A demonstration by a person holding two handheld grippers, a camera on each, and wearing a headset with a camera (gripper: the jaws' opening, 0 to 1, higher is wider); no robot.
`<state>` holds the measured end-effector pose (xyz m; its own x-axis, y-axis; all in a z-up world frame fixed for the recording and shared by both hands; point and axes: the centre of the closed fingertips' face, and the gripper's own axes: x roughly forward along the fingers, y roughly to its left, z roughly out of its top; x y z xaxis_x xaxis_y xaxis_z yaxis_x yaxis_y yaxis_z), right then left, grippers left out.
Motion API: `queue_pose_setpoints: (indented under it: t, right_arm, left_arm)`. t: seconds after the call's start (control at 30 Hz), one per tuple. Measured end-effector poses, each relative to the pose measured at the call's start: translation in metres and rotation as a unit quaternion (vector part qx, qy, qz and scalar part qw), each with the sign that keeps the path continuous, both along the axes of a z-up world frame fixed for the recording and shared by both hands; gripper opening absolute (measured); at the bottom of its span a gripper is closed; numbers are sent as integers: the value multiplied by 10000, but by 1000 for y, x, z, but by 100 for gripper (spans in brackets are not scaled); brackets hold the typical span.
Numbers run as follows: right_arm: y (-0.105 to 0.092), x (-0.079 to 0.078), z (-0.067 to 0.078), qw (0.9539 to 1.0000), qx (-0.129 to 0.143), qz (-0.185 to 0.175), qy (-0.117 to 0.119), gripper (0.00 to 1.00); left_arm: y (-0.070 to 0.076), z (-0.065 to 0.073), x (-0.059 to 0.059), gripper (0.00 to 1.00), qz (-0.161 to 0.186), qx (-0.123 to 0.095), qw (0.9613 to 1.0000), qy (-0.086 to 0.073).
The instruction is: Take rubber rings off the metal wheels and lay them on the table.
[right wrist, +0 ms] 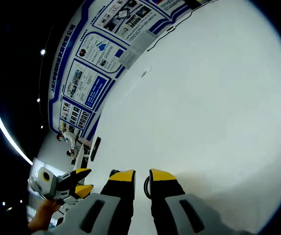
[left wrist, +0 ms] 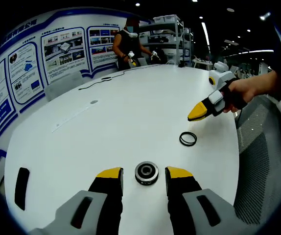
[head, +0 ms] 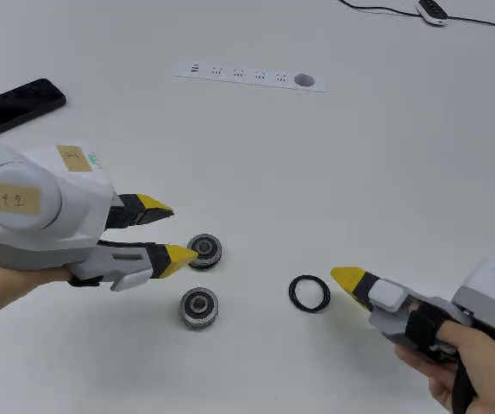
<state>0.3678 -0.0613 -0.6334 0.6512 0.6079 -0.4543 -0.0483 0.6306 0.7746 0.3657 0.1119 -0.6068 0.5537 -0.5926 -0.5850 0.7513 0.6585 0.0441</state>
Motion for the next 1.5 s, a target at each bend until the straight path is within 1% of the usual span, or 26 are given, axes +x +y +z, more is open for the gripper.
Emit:
queue_pose_setpoints:
  t: [0.1,0.23,0.33,0.43,0.57,0.63,0.77,0.87,1.07,1.17,1.33,1.43,1.5]
  right_arm:
    - [9,4,4,9999,77,102,-109,14]
    - [22,5,5,9995,170,240,-105,14]
    - [35,4,6,9989,260,382,-102,14]
    - [44,4,5,9983,294,495,-106,14]
    - [54,4,4,9976,324,601,-94,14]
    - [58,3,2,9973,308,660,-75,15]
    - [66,3,1,9967,353,731,-57,15]
    - [69,2,0,9962,394,769,-45,15]
    - [71,0,-3,9962,416,770,2,15]
    - [70,0,-3,9961,424,771,6,15]
    - [69,2,-3,9965,476,687,12,15]
    - [68,3,-3,9966,482,669,18,14]
    - [69,4,-3,9965,507,661,27,14]
  left_arm:
    - [-3,-2,3,35,-58,27,10000,14]
    - [-9,-8,7,31,-174,100,9998,27]
    - [-12,-15,10,30,-260,132,9995,99]
    - [-13,-22,13,28,-290,194,9993,139]
    - [-16,-28,15,26,-362,216,9989,220]
    - [-17,-32,14,25,-408,263,9984,288]
    - [-18,-37,13,24,-507,323,9976,344]
    - [-19,-41,12,21,-573,399,9969,374]
    - [-20,-41,14,19,-581,387,9969,372]
    - [-18,-44,14,18,-593,458,9964,385]
    - [-19,-46,12,17,-626,464,9961,426]
    - [-21,-46,12,16,-632,426,9962,423]
    - [-21,-47,11,15,-675,443,9959,419]
